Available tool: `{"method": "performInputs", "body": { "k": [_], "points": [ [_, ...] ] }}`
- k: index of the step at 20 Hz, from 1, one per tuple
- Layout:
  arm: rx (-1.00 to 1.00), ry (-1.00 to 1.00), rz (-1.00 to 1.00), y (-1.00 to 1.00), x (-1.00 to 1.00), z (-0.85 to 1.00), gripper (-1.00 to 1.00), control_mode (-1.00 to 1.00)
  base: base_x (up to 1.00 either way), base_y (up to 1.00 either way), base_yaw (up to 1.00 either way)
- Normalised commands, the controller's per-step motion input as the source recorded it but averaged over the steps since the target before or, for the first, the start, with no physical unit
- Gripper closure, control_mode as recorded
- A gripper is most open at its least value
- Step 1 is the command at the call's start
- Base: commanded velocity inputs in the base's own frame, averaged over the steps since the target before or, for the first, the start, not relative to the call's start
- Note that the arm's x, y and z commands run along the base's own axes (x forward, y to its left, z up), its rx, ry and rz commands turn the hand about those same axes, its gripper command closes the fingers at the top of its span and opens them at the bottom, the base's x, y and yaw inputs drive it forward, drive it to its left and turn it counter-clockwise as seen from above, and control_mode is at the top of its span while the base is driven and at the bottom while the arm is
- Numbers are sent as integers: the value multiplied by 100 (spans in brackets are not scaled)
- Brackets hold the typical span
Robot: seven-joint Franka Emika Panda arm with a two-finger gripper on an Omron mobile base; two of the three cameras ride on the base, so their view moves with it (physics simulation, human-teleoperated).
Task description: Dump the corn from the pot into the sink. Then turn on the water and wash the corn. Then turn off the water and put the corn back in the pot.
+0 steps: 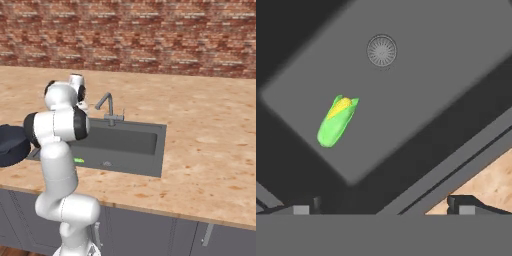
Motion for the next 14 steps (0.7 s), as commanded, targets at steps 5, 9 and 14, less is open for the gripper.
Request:
{"method": "performInputs", "body": {
  "k": [5, 9, 14],
  "points": [
    [-5, 1, -5, 0, 9, -61, -100, -100, 0, 0, 0],
    [0, 5, 0, 1, 22, -52, -100, -100, 0, 0, 0],
    [0, 6, 0, 6, 18, -42, -100, -100, 0, 0, 0]
  ]
}}
